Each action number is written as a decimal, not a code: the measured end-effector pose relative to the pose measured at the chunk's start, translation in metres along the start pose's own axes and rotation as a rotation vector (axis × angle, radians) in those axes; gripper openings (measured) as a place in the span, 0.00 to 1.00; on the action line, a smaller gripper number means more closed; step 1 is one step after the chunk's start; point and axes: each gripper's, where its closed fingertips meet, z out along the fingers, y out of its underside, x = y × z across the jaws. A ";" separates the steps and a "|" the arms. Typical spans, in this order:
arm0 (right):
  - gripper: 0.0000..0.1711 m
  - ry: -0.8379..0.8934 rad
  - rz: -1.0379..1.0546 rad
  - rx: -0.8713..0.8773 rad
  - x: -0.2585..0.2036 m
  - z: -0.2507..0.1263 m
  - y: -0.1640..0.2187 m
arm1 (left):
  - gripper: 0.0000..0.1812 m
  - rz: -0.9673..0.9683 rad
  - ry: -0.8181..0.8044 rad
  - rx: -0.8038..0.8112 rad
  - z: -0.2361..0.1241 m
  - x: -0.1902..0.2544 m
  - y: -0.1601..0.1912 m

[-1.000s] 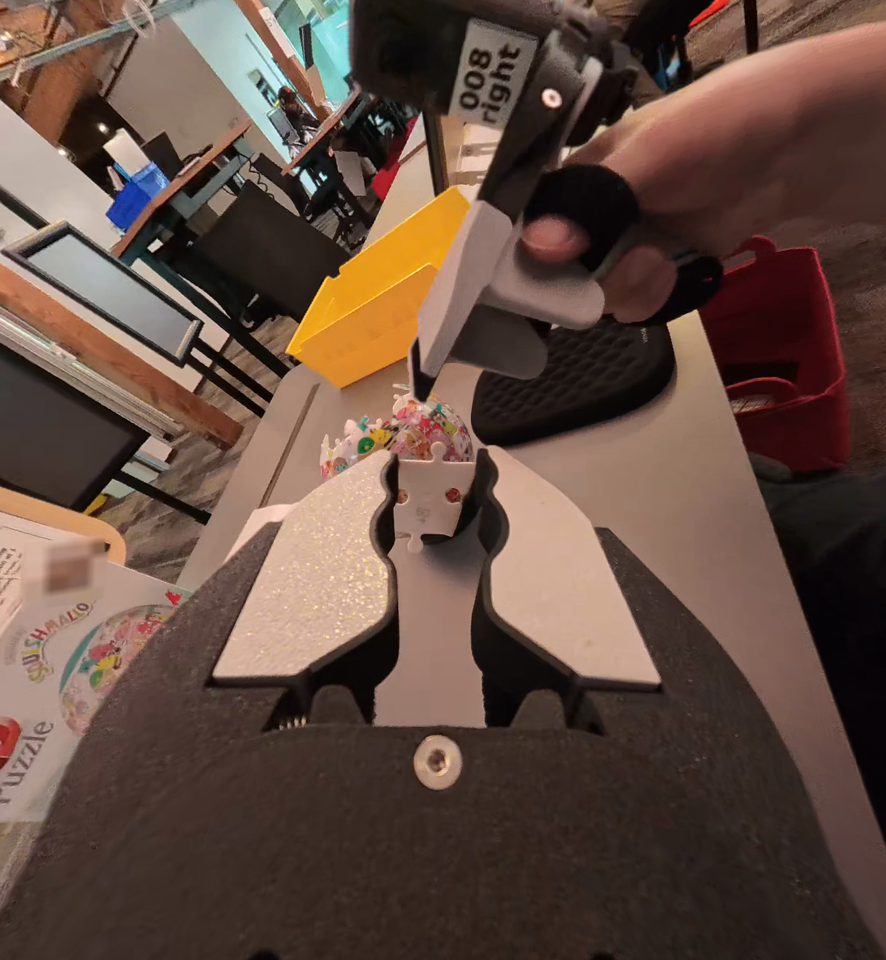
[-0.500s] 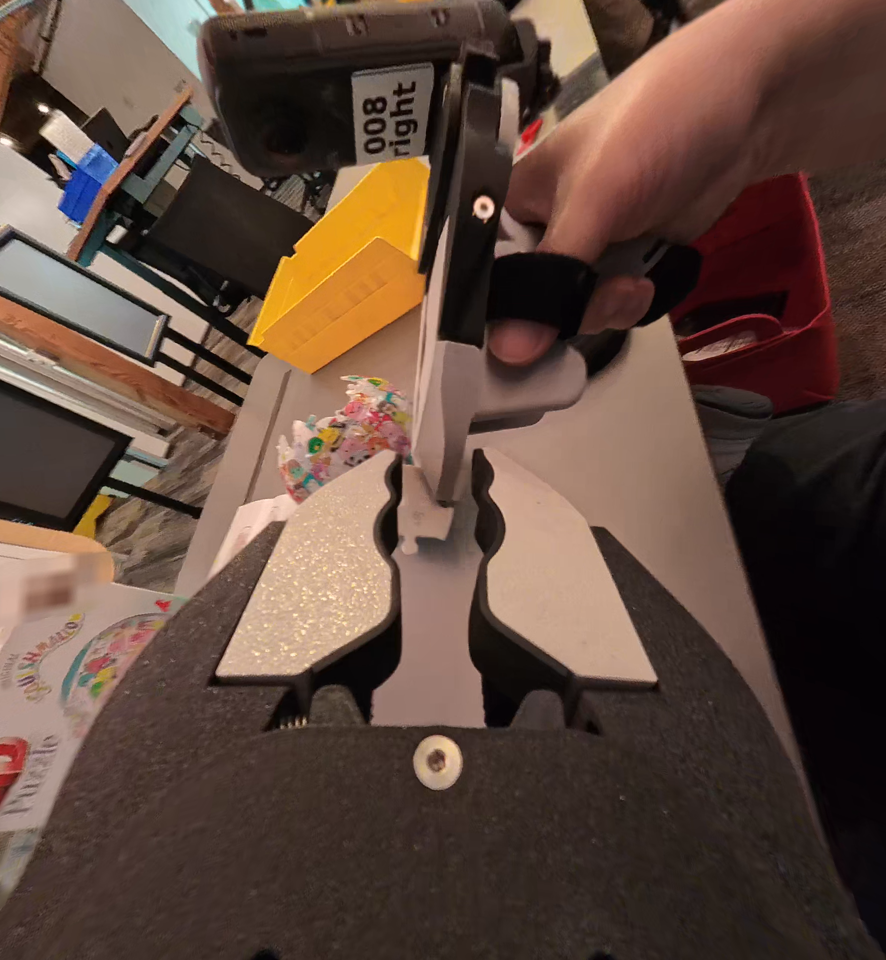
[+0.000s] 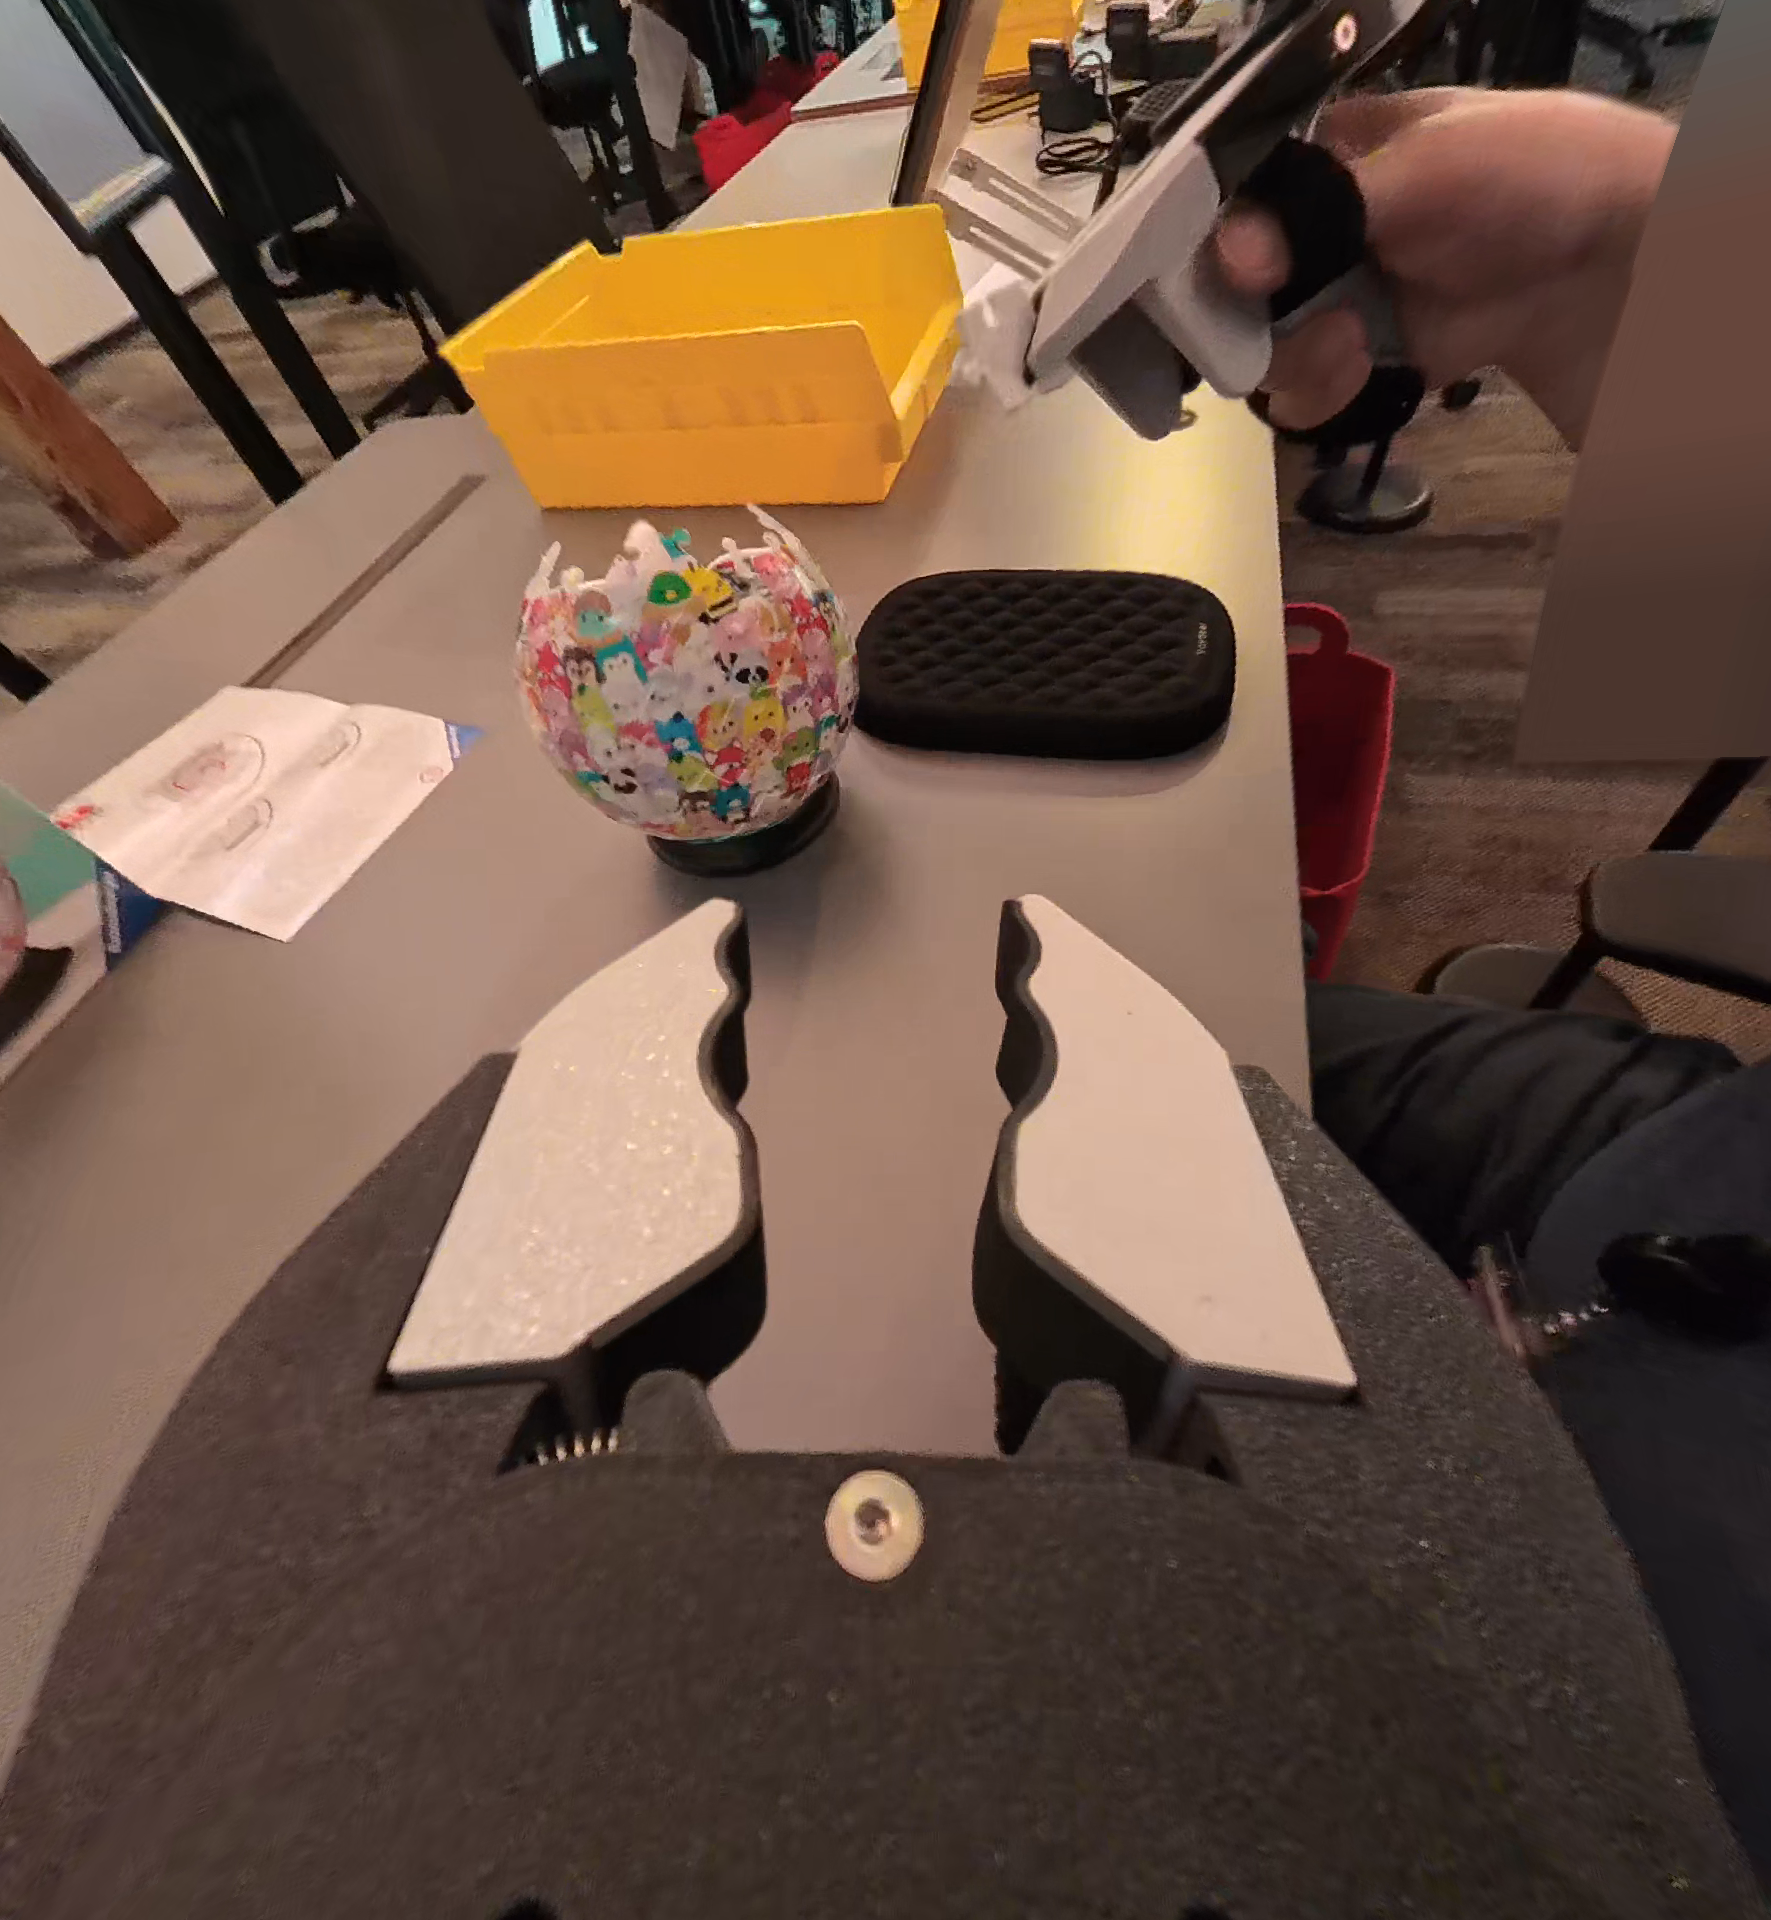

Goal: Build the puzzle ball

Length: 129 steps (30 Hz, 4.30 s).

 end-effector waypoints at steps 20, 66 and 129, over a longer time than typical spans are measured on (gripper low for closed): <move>0.02 -0.101 -0.355 -0.424 -0.049 0.050 0.038 | 0.11 -0.269 0.336 0.084 0.061 0.037 -0.048; 0.12 -0.211 -0.246 0.044 -0.063 0.053 0.008 | 0.01 -0.799 0.515 0.522 0.048 0.031 -0.052; 0.02 0.117 0.111 -0.558 0.190 0.060 0.040 | 0.61 -0.046 -0.150 -0.008 0.178 -0.075 0.027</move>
